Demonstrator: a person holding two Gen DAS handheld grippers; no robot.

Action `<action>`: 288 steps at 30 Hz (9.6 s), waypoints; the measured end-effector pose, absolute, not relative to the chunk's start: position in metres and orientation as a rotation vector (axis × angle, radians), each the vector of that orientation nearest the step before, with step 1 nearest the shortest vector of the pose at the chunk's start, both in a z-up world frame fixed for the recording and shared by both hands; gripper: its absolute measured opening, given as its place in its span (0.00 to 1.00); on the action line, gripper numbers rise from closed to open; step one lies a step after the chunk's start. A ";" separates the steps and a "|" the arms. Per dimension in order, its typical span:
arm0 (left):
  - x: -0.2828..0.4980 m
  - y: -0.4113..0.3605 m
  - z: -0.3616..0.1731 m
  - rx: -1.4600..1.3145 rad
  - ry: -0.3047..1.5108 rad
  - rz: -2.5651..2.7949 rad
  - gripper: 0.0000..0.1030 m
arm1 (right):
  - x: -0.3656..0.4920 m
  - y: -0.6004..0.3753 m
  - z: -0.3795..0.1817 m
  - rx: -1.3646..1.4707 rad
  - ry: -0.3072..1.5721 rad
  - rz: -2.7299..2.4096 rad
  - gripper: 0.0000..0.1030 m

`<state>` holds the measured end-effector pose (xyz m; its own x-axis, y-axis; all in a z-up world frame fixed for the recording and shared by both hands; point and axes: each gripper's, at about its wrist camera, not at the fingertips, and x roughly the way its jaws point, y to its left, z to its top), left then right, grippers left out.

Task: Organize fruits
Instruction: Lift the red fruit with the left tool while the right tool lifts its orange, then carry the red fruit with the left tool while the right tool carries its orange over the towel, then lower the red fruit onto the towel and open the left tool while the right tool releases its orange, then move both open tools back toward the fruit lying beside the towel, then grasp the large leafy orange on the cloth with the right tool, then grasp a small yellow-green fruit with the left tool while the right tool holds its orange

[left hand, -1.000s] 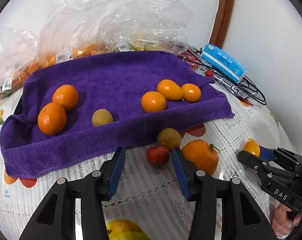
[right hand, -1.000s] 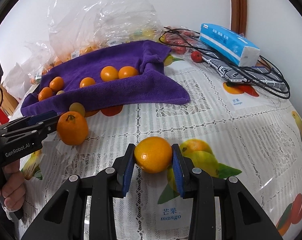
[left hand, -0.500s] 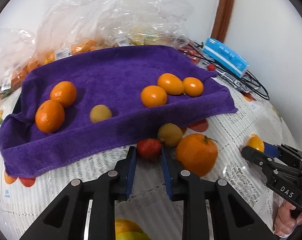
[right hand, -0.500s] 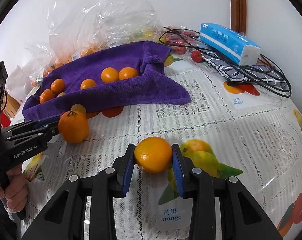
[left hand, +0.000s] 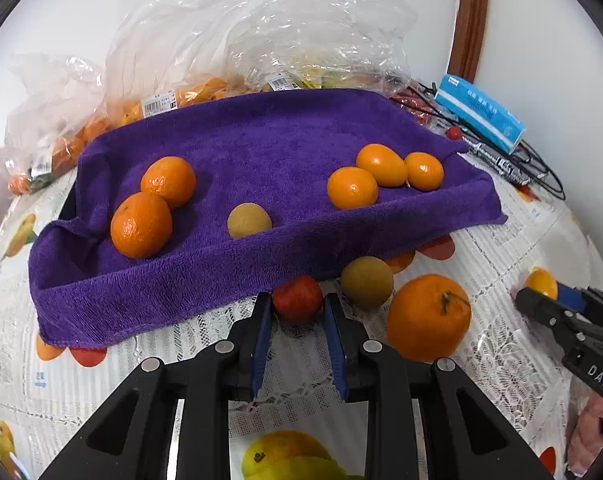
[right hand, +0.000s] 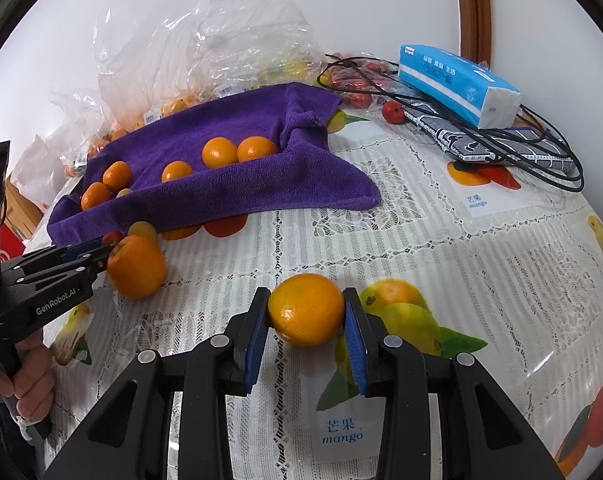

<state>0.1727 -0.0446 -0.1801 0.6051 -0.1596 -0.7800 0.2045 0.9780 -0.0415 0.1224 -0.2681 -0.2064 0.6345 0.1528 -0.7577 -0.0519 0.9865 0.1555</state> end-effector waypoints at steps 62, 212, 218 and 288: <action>0.175 0.065 -0.083 -0.205 0.601 -0.078 0.23 | 0.186 -0.193 -0.098 0.081 0.652 0.238 0.35; 0.130 0.055 -0.178 -0.260 0.832 0.014 0.54 | 0.131 -0.172 -0.188 0.054 0.801 0.311 0.54; 0.132 0.056 -0.180 -0.254 0.848 0.040 0.53 | 0.137 -0.168 -0.193 0.052 0.837 0.303 0.54; 0.124 0.032 -0.175 -0.232 0.795 -0.243 0.52 | 0.107 -0.274 -0.194 0.170 0.790 0.062 0.43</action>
